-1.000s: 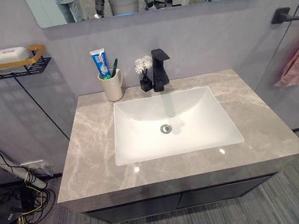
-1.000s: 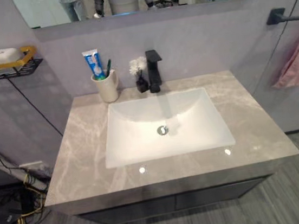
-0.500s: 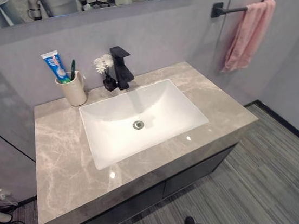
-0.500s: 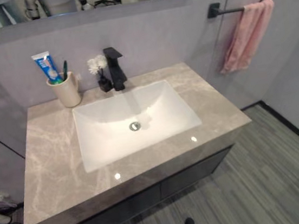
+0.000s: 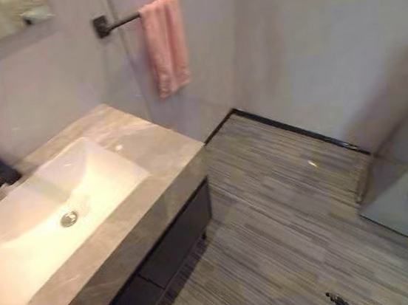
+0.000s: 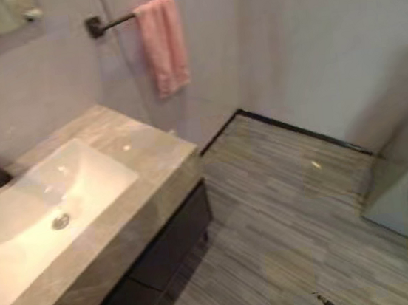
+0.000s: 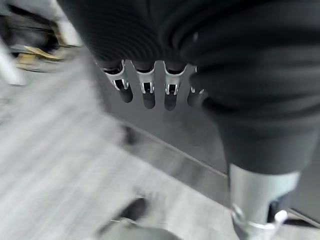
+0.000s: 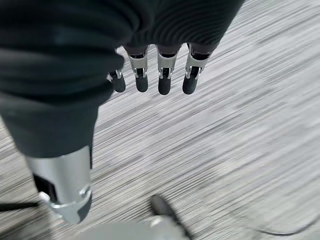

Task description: Put brush and paste in cup on sink, flatten towel.

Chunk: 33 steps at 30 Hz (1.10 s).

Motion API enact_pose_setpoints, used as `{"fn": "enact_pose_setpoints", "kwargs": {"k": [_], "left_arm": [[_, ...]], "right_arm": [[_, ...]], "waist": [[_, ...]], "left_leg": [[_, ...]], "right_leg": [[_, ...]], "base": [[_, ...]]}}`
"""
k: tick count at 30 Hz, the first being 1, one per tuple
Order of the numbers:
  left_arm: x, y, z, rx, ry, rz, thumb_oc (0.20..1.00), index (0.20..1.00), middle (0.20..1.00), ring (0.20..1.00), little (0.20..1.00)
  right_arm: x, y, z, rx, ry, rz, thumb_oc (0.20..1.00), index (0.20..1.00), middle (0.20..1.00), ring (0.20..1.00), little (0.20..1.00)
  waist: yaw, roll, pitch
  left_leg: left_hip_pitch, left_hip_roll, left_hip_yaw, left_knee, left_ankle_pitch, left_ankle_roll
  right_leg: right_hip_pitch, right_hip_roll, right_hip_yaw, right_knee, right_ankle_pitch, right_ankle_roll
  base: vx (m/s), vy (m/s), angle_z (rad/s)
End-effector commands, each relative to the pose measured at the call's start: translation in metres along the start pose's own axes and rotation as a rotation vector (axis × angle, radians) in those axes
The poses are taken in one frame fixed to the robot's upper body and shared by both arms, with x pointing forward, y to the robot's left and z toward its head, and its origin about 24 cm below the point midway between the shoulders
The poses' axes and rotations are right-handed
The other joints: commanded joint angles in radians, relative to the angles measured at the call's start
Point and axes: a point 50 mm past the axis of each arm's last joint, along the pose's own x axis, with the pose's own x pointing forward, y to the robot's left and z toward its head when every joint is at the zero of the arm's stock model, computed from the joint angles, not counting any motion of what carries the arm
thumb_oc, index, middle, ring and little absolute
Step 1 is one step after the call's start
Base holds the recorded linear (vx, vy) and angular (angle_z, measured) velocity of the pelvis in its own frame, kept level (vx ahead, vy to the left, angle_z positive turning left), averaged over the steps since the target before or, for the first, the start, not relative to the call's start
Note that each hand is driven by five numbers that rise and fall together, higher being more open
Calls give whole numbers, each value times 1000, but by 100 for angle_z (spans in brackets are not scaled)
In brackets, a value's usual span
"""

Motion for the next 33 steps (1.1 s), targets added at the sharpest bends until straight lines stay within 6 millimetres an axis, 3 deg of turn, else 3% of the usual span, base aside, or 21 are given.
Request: {"fn": "enact_pose_setpoints", "kwargs": {"k": [1, 3, 6, 8, 10, 16, 20, 21, 25, 26, 29, 33], "left_arm": [[2, 4, 24, 68, -122, 20, 1000, 1000, 1000, 1000, 1000], [1, 0, 38, 109, -181, 19, 1000, 1000, 1000, 1000, 1000], [2, 1, 38, 153, -188, 15, 1000, 1000, 1000, 1000, 1000], [3, 2, 39, 169, -182, 20, 1000, 1000, 1000, 1000, 1000], [3, 2, 39, 210, -192, 14, 1000, 1000, 1000, 1000, 1000], [0, -3, 62, 265, -315, -14, 1000, 1000, 1000, 1000, 1000], [-4, 1, 83, 227, -421, -45, 1000, 1000, 1000, 1000, 1000], [-6, 2, 86, 178, -437, -53, 1000, 1000, 1000, 1000, 1000], [-8, 5, 89, 120, -461, -81, 1000, 1000, 1000, 1000, 1000], [-9, 4, 92, 111, -477, -91, 1000, 1000, 1000, 1000, 1000], [-11, -1, 92, 147, -493, -102, 1000, 1000, 1000, 1000, 1000], [-21, -5, 116, 182, -605, -108, 1000, 1000, 1000, 1000, 1000]], "right_arm": [[8, -18, 23, -5, -53, -68, 1000, 1000, 1000, 1000, 1000], [11, -24, 32, -27, -78, -86, 1000, 1000, 1000, 1000, 1000], [11, -25, 38, -29, -108, -89, 1000, 1000, 1000, 1000, 1000], [12, -24, 45, -31, -135, -85, 1000, 1000, 1000, 1000, 1000], [11, -23, 45, -43, -143, -80, 1000, 1000, 1000, 1000, 1000], [11, -34, 56, -6, -200, -109, 1000, 1000, 1000, 1000, 1000], [12, -46, 71, 65, -246, -132, 1000, 1000, 1000, 1000, 1000], [12, -48, 75, 99, -259, -136, 1000, 1000, 1000, 1000, 1000], [11, -49, 81, 156, -285, -137, 1000, 1000, 1000, 1000, 1000], [10, -39, 80, 162, -289, -98, 1000, 1000, 1000, 1000, 1000], [10, -35, 75, 142, -282, -87, 1000, 1000, 1000, 1000, 1000], [9, -40, 83, 207, -315, -106, 1000, 1000, 1000, 1000, 1000]], "waist": [[18, -18, 40], [54, -27, 63], [65, -40, 65], [71, -40, 62], [62, -30, 53], [35, -7, 51], [32, 19, 70], [38, 21, 72], [45, 14, 69], [49, 6, 70], [56, 2, 60], [43, 8, 89]], "left_leg": [[-72, -177, -144, -114, -21, 37], [-124, -265, -369, -104, -22, 45], [-176, -290, -505, -91, -3, 36], [-209, -305, -584, -119, 40, 26], [-177, -295, -562, -128, 34, 36], [-131, -326, -452, -22, -84, 91], [-93, -323, -418, -36, -98, 112], [-85, -325, -403, -39, -102, 116], [-70, -333, -386, -28, -104, 116], [-80, -338, -398, 1, -115, 117], [-70, -335, -391, 13, -140, 119], [-100, -328, -397, 139, -199, 121]], "right_leg": [[50, -29, 59, -77, 29, 114], [36, -3, 123, -76, 45, 101], [46, 17, 197, -85, 50, 109], [63, 41, 267, -98, 54, 115], [63, 45, 297, -55, 31, 118], [-2, 9, 365, 131, -13, 155], [-87, -23, 323, 251, 46, 203], [-103, -42, 271, 254, 59, 203], [-98, -46, 175, 175, 60, 176], [-81, -18, 201, 167, 46, 157], [-61, -18, 179, 162, 25, 143], [-83, -17, 165, 264, -41, 120]], "base": [[-58, -183, -125], [-41, -145, -119], [89, -65, -110], [211, 85, -155], [211, 217, -153], [93, 267, -91], [-25, 206, -60], [-19, 161, -33], [36, 34, -43], [82, -54, -2], [72, -56, 18], [5, -61, 10]]}}
